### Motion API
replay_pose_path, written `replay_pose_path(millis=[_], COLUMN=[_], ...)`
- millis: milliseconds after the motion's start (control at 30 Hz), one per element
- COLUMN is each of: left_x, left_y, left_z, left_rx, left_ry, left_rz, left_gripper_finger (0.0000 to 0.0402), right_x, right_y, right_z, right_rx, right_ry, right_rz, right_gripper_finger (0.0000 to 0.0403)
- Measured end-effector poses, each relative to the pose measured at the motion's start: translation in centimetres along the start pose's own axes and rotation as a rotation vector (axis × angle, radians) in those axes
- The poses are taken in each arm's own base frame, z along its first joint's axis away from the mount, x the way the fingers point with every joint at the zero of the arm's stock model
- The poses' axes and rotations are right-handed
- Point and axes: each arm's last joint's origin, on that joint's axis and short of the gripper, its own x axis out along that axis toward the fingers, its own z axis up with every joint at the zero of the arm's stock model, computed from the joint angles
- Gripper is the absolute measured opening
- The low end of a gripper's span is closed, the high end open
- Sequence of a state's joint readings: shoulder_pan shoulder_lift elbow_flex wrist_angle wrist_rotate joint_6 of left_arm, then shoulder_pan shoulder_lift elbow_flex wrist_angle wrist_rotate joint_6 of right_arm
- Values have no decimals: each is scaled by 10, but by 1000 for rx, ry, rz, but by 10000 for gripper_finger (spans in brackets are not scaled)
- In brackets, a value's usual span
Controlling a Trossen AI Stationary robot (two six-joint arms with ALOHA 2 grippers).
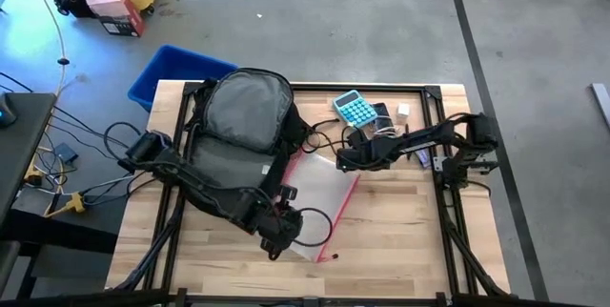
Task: Unpack backpack
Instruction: Prepare the pink zip bag
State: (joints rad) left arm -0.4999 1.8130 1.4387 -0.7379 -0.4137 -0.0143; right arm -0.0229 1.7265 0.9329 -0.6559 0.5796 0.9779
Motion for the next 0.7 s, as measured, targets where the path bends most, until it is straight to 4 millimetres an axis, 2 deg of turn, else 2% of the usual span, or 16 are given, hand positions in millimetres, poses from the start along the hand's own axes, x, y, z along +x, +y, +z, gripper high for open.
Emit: replay_pose_path(millis=[367,700], left_x=[0,-1], left_y=[1,1], left_z=[1,1], left_rx=[-3,-4], left_ry=[-4,-5], left_rz=[1,1], left_gripper_finger=[17,17], right_x=[-46,-89], right_y=[-1,-27], right_z=[-10,-26], right_rx=[-32,1], right_ry=[-93,-137], right_rz=[103,91], right_gripper_finger=[359,359])
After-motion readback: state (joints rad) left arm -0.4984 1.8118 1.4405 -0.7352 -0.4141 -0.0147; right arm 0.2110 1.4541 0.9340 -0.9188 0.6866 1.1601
